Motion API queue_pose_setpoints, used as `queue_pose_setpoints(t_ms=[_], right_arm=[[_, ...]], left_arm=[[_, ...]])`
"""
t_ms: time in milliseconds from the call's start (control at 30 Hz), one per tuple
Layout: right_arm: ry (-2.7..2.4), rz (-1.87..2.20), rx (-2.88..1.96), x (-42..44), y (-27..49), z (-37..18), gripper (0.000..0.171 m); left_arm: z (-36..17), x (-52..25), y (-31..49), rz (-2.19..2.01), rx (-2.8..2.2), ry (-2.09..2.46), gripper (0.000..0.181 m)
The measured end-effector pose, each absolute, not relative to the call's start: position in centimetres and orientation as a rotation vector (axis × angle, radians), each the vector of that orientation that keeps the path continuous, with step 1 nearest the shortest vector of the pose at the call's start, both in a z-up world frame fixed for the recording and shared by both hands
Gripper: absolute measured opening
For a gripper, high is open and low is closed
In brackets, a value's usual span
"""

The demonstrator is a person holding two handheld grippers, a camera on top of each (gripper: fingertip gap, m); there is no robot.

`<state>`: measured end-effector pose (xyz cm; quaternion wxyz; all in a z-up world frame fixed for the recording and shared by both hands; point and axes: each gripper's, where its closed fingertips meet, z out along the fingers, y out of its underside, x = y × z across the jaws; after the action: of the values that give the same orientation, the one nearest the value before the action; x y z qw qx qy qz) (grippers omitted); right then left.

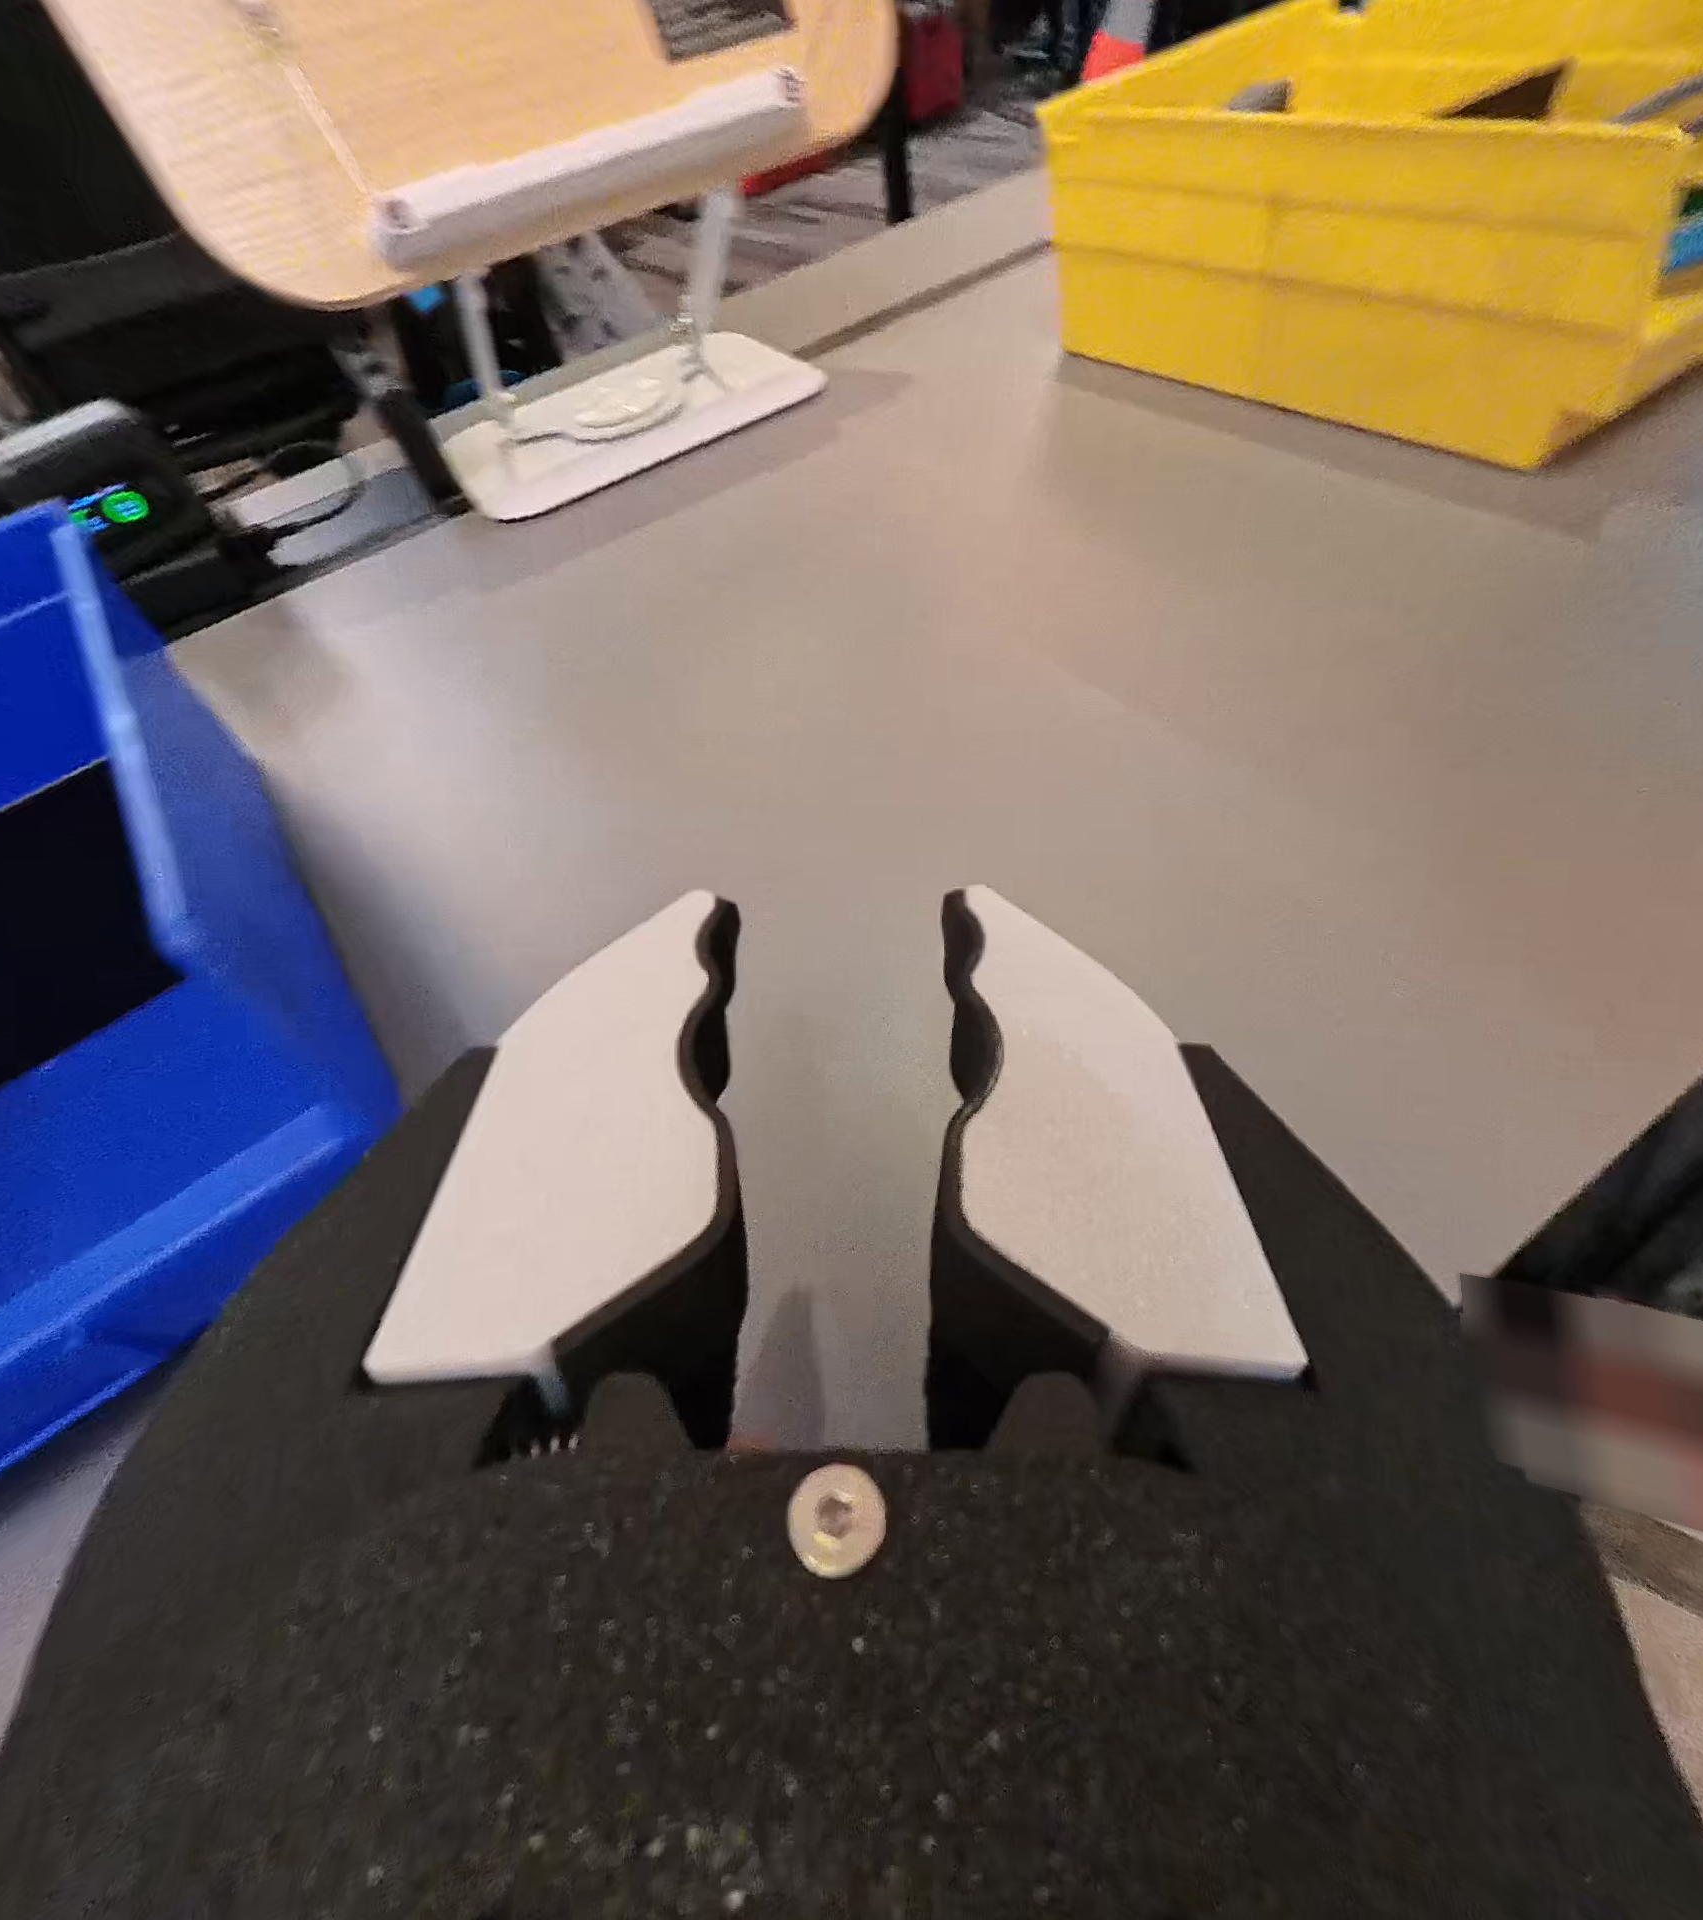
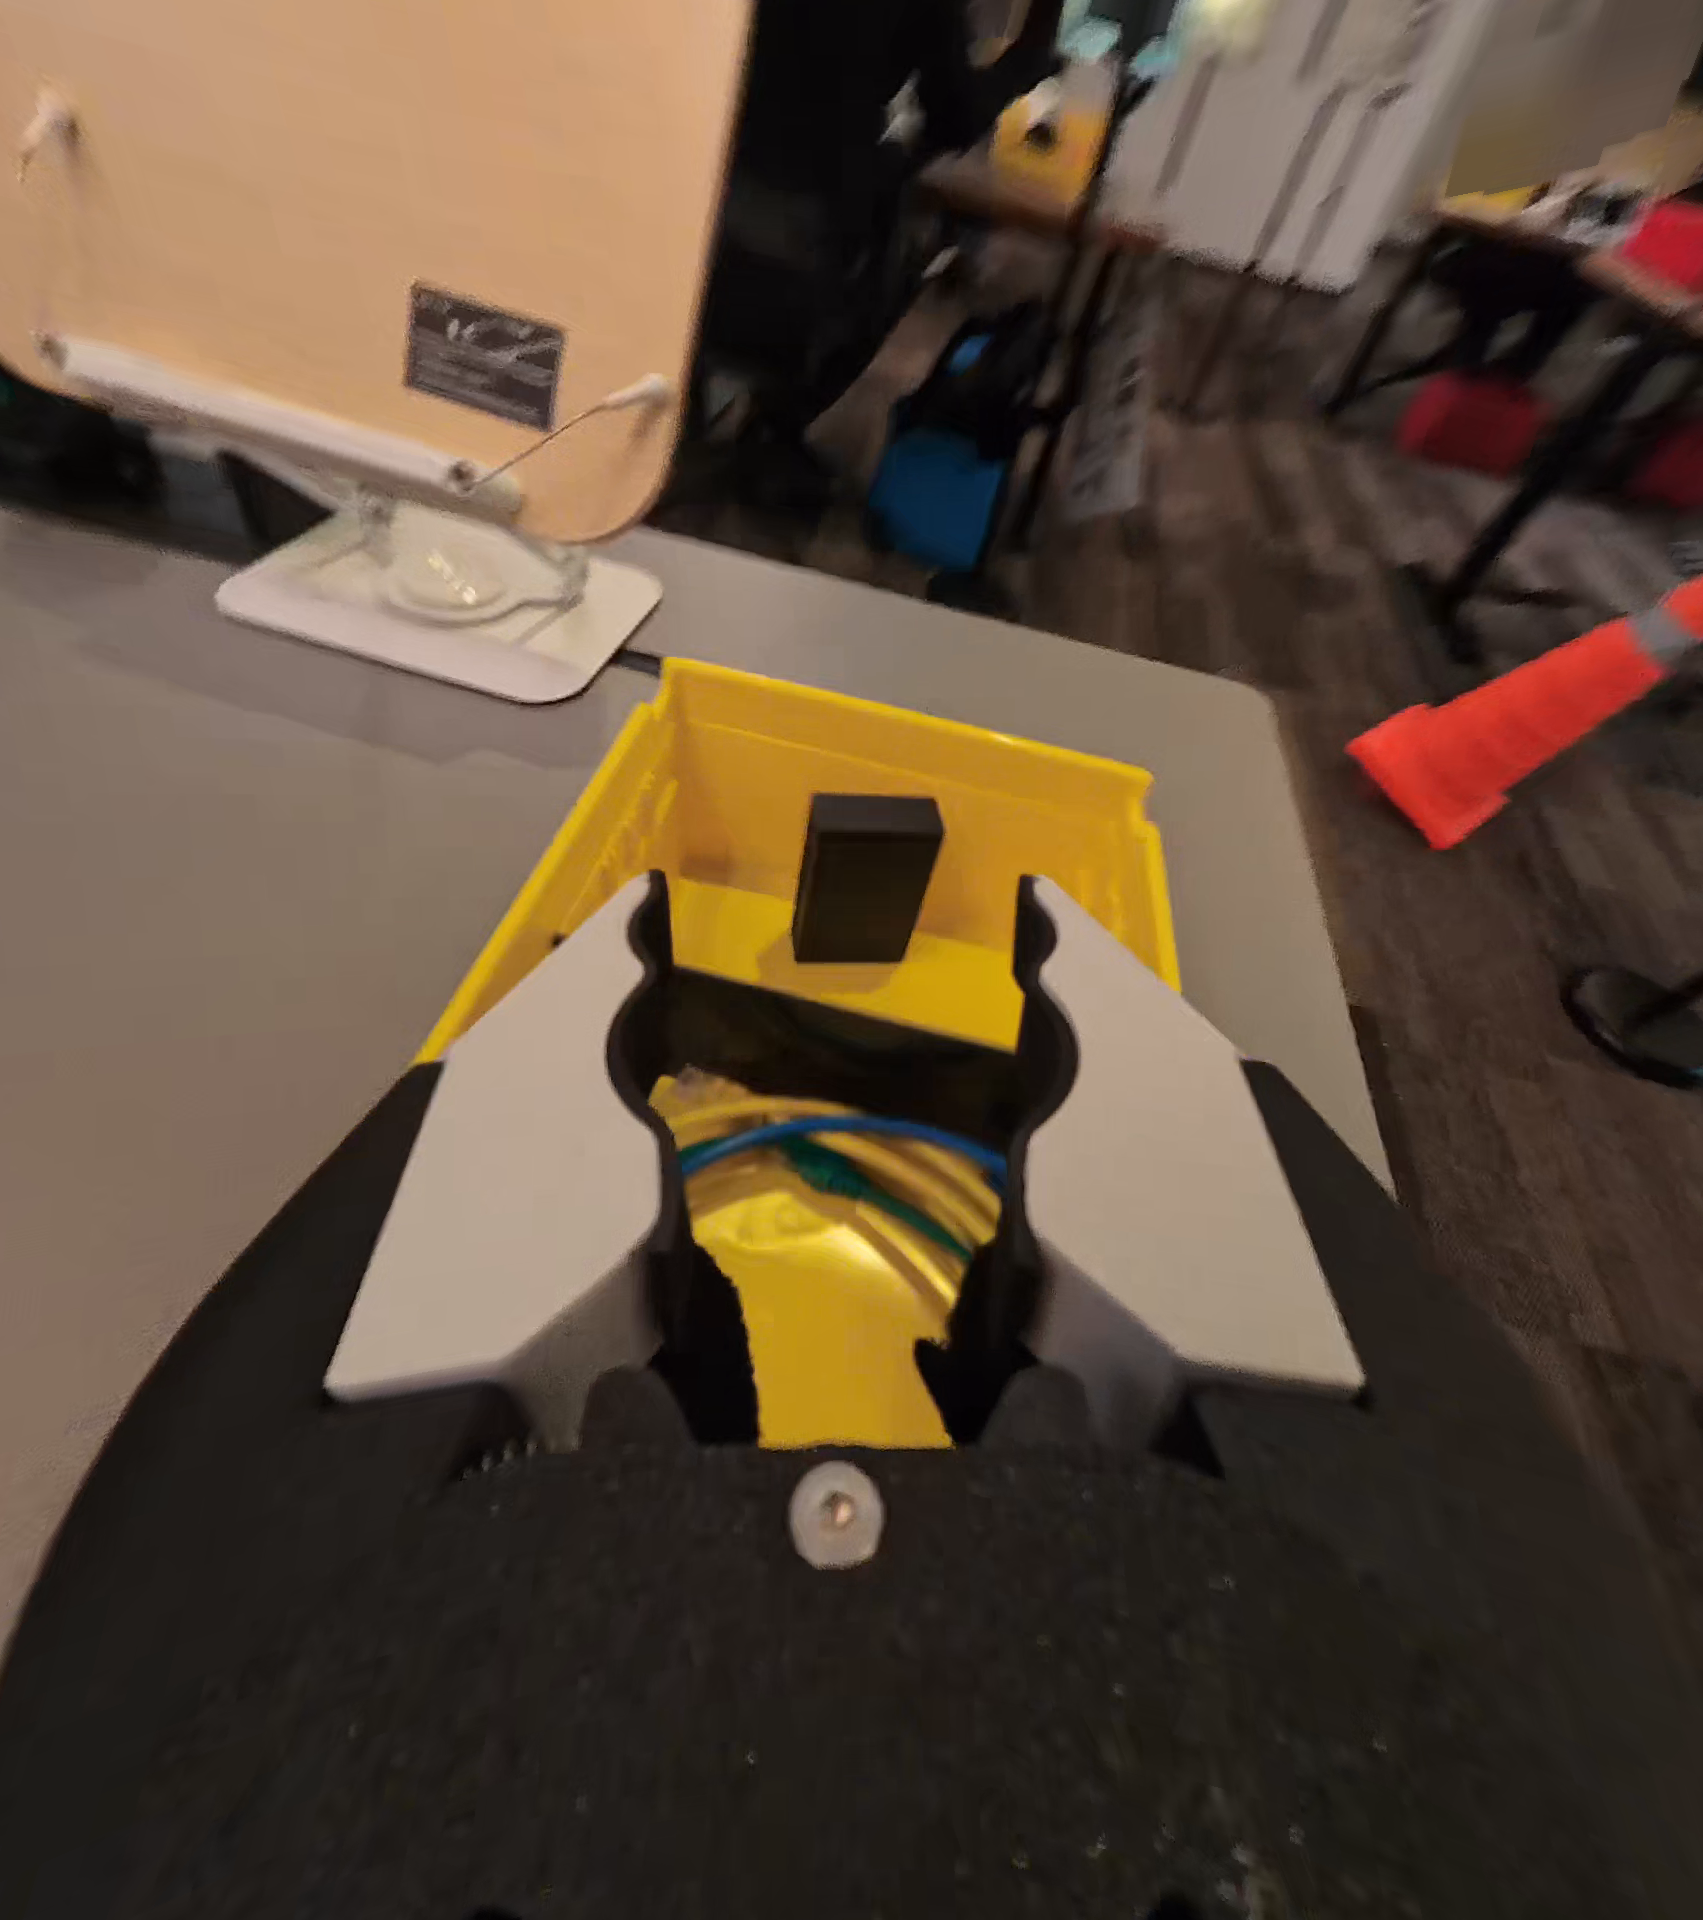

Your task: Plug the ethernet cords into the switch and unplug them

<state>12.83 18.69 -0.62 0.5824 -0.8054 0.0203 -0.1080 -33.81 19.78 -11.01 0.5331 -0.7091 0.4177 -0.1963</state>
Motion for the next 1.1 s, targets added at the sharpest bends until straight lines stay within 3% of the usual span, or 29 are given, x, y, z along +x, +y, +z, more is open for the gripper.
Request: queue_pose_setpoints(t_ms=[100, 233, 433, 1100], right_arm=[[0.2, -0.224, -1.726, 11.7, 12.9, -3.0, 0.056], [0.25, -0.173, -1.725, 8.2, 8.5, -7.1, 0.056], [0.17, -0.278, -1.778, 7.3, 8.2, -9.7, 0.056], [0.192, -0.222, -1.789, 7.2, 8.2, -10.5, 0.058]], left_arm=[[-10.1, -37.2, 21.6, -0.429, -1.744, 0.809, 0.041], [-10.0, -43.6, 23.2, -0.354, -1.838, 0.428, 0.04], [-9.6, -49.0, 24.5, -0.203, -1.807, 0.218, 0.033], [-12.1, -46.4, 24.2, -0.27, -1.91, 0.384, 0.034]])
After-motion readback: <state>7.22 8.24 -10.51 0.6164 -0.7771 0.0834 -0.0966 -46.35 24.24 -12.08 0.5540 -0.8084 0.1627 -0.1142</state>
